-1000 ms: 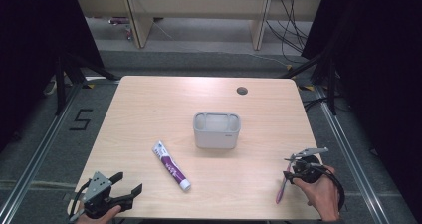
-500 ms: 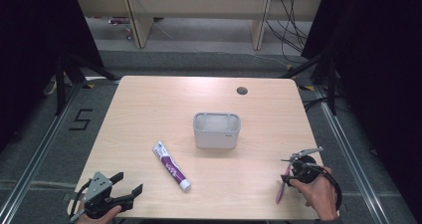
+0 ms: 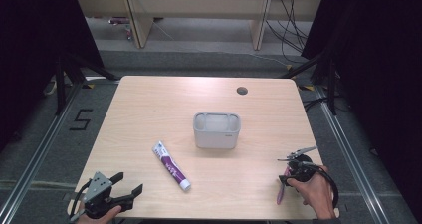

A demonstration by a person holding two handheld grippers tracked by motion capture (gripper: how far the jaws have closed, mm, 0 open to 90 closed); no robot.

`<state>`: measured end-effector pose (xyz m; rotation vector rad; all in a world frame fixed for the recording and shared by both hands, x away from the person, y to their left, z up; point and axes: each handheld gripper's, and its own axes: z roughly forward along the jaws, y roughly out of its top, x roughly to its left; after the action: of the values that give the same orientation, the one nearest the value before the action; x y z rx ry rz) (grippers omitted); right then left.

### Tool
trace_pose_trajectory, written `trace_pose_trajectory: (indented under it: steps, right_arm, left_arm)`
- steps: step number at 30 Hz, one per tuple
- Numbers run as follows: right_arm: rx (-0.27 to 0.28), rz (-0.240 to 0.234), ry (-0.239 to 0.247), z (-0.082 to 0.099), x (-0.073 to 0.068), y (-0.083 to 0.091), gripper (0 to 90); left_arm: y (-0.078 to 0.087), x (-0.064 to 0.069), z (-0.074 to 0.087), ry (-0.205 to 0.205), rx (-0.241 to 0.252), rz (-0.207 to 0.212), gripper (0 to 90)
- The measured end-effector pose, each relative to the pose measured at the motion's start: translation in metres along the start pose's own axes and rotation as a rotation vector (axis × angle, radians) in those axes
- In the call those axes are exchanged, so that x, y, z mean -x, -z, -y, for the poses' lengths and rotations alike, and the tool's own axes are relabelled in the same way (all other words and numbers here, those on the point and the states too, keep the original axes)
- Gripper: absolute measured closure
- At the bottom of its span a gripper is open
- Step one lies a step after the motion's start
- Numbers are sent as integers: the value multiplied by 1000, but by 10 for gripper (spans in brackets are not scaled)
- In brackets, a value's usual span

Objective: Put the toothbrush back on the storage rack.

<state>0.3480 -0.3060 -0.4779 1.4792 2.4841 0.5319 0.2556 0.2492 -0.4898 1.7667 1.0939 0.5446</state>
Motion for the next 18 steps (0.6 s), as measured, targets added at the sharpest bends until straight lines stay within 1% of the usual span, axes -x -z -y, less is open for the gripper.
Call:
trace_pose_trajectory:
  steps: [1,2,3,4,5,6,7,9,11,13,14,15,16,18]
  right_arm:
    - [1,4,2,0,0,-1,515]
    - [-3,-1,2,0,0,0,522]
    - [-17,-1,-18,0,-1,0,526]
    - [-11,-2,-2,0,0,-1,527]
    - [-9,0,8,0,2,-2,538]
    - [-16,0,4,0,1,-1,546]
    - [-30,-2,-16,0,0,-1,555]
    - [-38,-8,-7,-1,1,-1,574]
    - [-36,-4,8,-1,2,-1,603]
    - [-39,1,22,-2,3,-2,632]
    - [-44,-1,25,-2,3,-2,640]
    - [-46,2,29,-2,4,-2,648]
    - [-58,-7,6,-3,2,-1,655]
    - [-71,5,23,-3,4,-1,669]
  left_arm:
    - [1,0,0,2,-7,-4,187]
    - [-1,0,0,-5,5,6,187]
    - [0,0,0,0,-5,-2,187]
    - [-1,-1,0,-17,9,12,188]
    - [-1,-1,0,-19,11,14,188]
    - [-1,0,0,-6,1,2,188]
    - [-2,-2,0,-19,18,22,188]
    - [-2,-2,0,-22,15,22,188]
    - [-2,-2,0,-17,16,19,188]
    - [-2,-2,0,-22,15,21,188]
    - [-1,0,0,-9,-2,7,188]
    - [-1,0,0,-9,-1,7,188]
    - [-1,0,0,-7,-2,6,189]
    - [-1,-1,0,-11,-1,8,190]
